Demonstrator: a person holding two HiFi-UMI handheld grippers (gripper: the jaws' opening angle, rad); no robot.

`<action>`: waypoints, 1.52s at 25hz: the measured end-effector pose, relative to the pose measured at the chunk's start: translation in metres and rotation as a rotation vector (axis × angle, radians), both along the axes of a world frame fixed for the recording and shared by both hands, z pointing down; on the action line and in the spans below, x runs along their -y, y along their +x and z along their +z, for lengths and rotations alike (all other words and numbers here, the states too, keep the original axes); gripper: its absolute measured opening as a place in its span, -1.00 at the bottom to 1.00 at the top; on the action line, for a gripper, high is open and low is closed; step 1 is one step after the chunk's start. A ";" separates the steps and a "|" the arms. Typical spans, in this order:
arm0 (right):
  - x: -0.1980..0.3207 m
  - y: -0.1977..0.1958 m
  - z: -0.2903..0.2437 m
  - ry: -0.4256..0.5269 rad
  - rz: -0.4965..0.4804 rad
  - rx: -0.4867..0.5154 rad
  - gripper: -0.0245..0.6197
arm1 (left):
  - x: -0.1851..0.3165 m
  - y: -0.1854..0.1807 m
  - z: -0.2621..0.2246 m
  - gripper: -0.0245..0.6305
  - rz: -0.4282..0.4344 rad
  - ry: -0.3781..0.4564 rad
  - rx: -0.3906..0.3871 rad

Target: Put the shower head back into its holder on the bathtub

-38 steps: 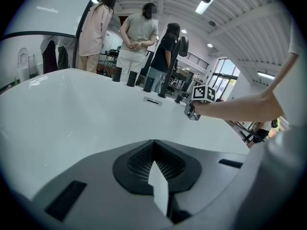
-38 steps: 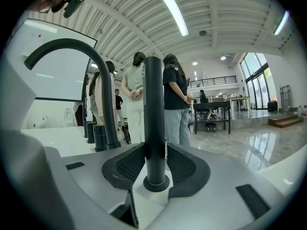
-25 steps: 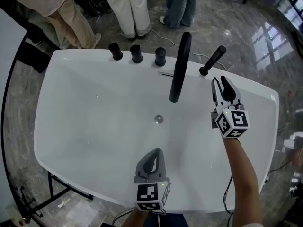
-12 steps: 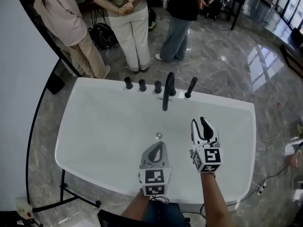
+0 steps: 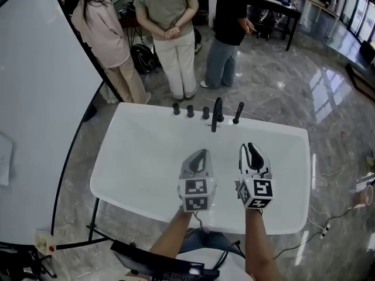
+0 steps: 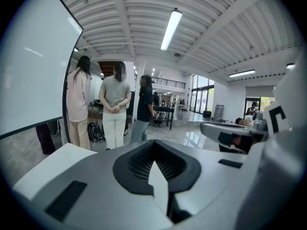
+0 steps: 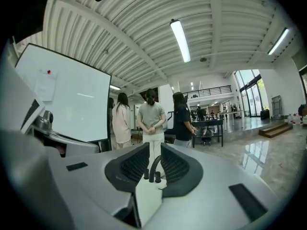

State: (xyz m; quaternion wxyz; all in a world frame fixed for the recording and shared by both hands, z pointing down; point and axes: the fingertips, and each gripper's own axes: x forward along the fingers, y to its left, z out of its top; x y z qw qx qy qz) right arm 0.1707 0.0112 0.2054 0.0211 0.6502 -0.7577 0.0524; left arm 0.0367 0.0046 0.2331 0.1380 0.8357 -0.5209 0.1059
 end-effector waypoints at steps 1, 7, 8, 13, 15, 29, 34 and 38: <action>-0.005 0.000 -0.007 0.010 0.011 0.007 -0.68 | 0.000 -0.002 -0.010 -0.93 0.000 0.017 -0.003; -0.023 -0.015 -0.031 0.043 0.010 0.022 -0.90 | -0.003 -0.006 -0.056 -0.94 0.034 0.103 0.011; -0.025 -0.018 -0.032 0.042 0.006 0.018 -0.90 | -0.004 -0.005 -0.059 -0.93 0.039 0.110 0.012; -0.024 -0.020 -0.038 0.041 0.015 0.004 -0.90 | 0.001 -0.004 -0.070 -0.93 0.051 0.136 0.005; -0.022 -0.022 -0.039 0.043 0.016 0.001 -0.90 | 0.002 -0.005 -0.072 -0.94 0.050 0.140 0.000; -0.017 -0.016 -0.038 0.041 0.005 -0.024 -0.90 | 0.006 0.005 -0.069 -0.93 0.043 0.136 -0.024; -0.015 -0.014 -0.036 0.036 0.004 -0.020 -0.90 | 0.007 0.008 -0.065 -0.94 0.043 0.128 -0.017; -0.013 -0.013 -0.038 0.036 0.012 -0.008 -0.90 | 0.008 0.008 -0.065 -0.93 0.042 0.125 -0.008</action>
